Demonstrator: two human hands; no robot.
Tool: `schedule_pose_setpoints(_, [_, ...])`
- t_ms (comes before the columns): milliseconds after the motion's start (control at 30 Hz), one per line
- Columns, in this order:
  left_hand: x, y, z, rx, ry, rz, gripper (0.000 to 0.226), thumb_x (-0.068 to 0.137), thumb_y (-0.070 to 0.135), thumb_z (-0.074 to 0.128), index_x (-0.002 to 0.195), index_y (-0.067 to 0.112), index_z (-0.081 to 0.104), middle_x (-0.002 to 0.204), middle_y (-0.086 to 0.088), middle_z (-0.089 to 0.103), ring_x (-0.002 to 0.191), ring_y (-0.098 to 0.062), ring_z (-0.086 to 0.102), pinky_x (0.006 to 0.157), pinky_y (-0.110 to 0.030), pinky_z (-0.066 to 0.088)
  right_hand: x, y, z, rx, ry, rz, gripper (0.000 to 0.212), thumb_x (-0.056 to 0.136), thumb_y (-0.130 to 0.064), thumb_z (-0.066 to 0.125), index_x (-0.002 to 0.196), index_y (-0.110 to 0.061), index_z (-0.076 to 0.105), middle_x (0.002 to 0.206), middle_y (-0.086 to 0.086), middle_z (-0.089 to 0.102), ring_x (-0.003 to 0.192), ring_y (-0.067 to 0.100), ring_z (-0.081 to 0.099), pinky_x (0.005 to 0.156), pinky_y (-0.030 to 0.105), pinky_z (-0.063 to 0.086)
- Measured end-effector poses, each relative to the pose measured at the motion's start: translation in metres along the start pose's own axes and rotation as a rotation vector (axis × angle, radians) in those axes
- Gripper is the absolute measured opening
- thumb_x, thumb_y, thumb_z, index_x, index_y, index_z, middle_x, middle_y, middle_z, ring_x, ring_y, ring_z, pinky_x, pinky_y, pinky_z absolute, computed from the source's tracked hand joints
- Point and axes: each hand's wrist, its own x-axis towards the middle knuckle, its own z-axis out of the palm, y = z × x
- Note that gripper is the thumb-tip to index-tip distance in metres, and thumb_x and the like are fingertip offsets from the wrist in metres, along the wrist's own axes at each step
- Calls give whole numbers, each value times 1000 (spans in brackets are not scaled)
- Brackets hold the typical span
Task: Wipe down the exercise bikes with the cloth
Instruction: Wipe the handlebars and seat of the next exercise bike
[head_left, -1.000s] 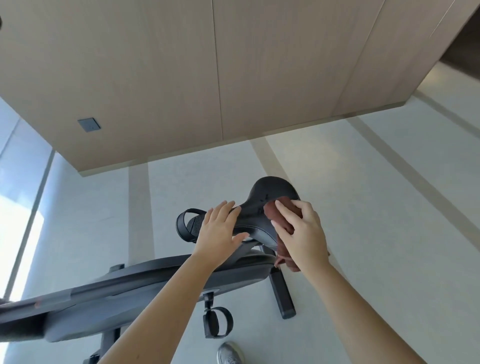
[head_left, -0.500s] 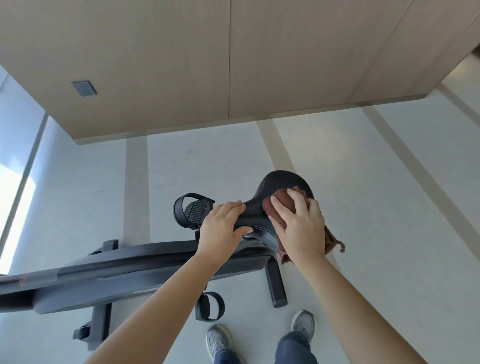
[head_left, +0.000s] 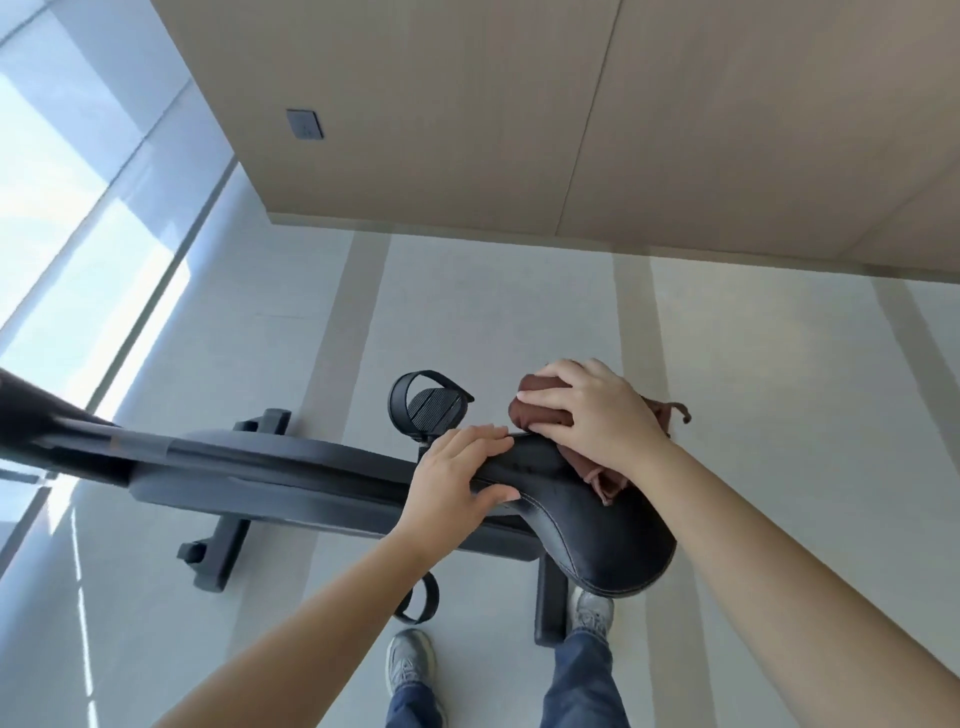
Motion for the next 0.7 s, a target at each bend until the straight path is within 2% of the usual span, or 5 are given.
schedule_pose_setpoints(167, [-2,9,2,0,34,-85,45,64,28,77,103,9,66,114,-2,62,110,-12,49,95,-38,40,27,16,-4,88,-216,-169,31,81,-46,59,112,-41,61,114,-13,57,103,19,51,90,29,38])
schedule_pose_setpoints(367, [-17,29,8,70,145,-243,49,67,25,78,109,5,62,123,-5,51,117,-24,46,98,-41,38,30,32,-7,157,-271,-331,37,80,-43,62,116,-44,57,117,-14,54,103,16,50,85,21,31])
schedule_pose_setpoints(500, [-24,42,20,96,311,-440,62,66,34,76,117,5,55,127,2,41,119,-19,43,99,-32,35,36,42,-11,229,-349,-419,37,80,-40,64,116,-41,59,117,-13,55,102,15,53,88,24,35])
schedule_pose_setpoints(633, [-25,48,29,30,435,-632,78,60,48,71,122,7,48,127,5,39,115,-5,38,96,-4,23,65,26,-5,341,-553,-467,35,82,-37,64,116,-38,60,111,-7,60,103,13,56,91,29,41])
schedule_pose_setpoints(700, [-25,48,32,-6,474,-671,84,56,54,69,122,7,47,125,7,39,112,-3,39,95,0,22,77,5,5,430,-598,-496,36,83,-33,63,119,-36,59,112,-3,60,106,13,54,96,29,40])
